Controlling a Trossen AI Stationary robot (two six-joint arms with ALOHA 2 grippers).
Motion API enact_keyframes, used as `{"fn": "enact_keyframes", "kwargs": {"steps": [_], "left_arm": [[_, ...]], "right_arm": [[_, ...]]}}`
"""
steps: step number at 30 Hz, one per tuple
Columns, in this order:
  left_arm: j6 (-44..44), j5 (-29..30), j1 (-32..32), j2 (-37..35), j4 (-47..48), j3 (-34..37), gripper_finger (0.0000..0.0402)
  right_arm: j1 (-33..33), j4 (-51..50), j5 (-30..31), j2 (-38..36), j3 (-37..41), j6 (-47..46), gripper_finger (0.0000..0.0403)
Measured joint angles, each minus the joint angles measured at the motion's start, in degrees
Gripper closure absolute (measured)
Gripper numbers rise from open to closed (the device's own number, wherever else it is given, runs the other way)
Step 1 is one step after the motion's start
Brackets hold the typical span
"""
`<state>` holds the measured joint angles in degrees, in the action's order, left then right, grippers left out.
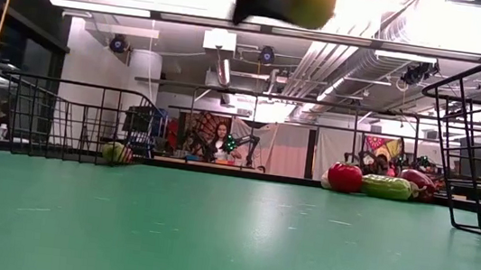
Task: Sort produce into baskets
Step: Put the yellow lemon into the bottom black wire basket, then put the red tomato into the bottom black wire basket
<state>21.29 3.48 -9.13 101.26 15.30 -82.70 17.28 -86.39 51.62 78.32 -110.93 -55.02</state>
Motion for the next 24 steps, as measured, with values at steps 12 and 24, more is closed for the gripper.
{"fn": "enact_keyframes", "kwargs": {"steps": [12, 24], "left_arm": [[-20.0, -1.9, -2.6, 28.2, 0.0, -34.2, 0.0101], [-22.9, -0.9, -0.2, 29.4, 21.5, -44.0, 0.0037]], "right_arm": [[0.0, 0.0, 0.1, 0.0, 0.0, -0.5, 0.0403], [0.0, -0.2, -0.1, 0.0, 0.1, -0.5, 0.0403]]}}
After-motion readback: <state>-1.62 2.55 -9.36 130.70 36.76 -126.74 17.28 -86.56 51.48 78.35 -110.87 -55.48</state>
